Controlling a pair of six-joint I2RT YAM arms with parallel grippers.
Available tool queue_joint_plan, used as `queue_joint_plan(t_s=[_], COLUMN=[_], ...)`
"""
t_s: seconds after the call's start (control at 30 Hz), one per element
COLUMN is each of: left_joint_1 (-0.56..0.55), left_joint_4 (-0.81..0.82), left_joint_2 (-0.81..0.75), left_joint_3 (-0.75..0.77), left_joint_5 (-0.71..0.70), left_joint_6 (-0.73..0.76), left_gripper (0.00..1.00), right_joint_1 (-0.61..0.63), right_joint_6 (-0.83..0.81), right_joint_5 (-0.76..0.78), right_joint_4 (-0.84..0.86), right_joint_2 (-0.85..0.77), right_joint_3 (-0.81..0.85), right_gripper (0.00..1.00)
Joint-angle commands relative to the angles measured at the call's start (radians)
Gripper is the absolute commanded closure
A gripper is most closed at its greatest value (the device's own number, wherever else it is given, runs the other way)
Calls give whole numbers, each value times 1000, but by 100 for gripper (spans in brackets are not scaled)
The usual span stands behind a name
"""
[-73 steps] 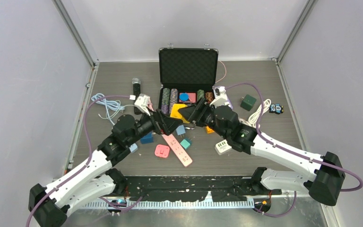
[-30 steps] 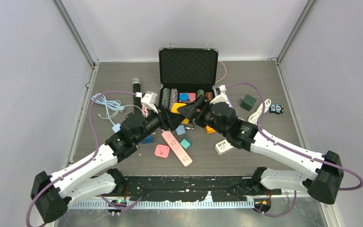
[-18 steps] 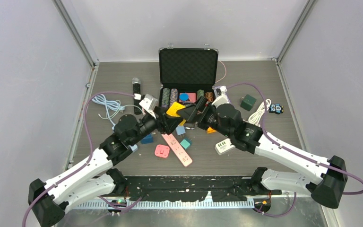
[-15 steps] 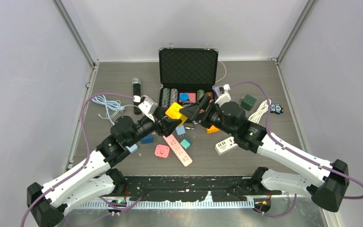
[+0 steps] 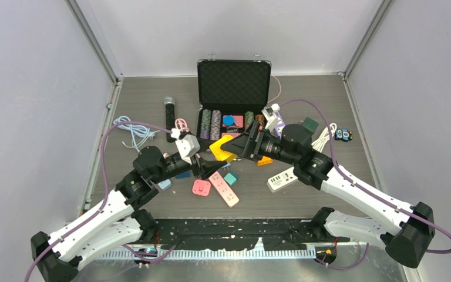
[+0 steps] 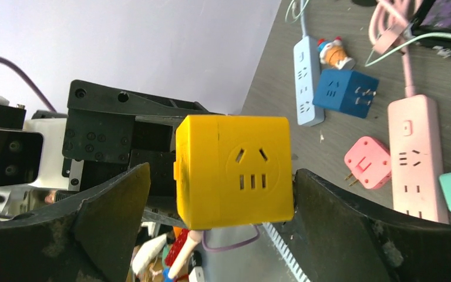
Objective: Insert the plug
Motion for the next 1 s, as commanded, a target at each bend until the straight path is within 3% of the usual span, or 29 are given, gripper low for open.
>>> queue_joint_plan(t_s=[0.0,0.13,0.23,0.43,0.47,0.5,0.53,0.6,0.7,0.77,0.97], left_joint_1=[6,5,6,6,6,6,6,6,6,6,6], left_joint_4=[62,44,39,18,6,-11,-33,-102,-222,-291,-465], left_joint_2=[-31,-54,-73,-91,-88,-84,-79,-68,-52,-38,56], left_joint_3=[18,23,20,29,36,45,52,77,116,145,226], left_joint_5=[115,155,171,133,115,90,61,18,-29,-67,-123], left_joint_6=[10,5,5,0,-3,-10,-17,-14,3,5,22], left_gripper=[100,100,100,100,100,96,80,52,26,18,14], right_joint_1=[-9,-14,-16,-16,-16,-17,-17,-17,-16,-15,-14], right_joint_6=[-3,-12,-24,-17,-21,-24,-33,-54,-110,-141,-184], right_joint_5=[-157,-192,-216,-280,-283,-283,-277,-258,-223,-188,-169], right_joint_4=[107,120,121,165,166,168,166,153,100,78,50], right_joint_2=[29,31,33,62,63,67,69,81,105,118,165], right_joint_3=[23,9,12,24,28,31,39,53,76,85,97], right_gripper=[2,3,16,55,66,71,80,86,91,93,94])
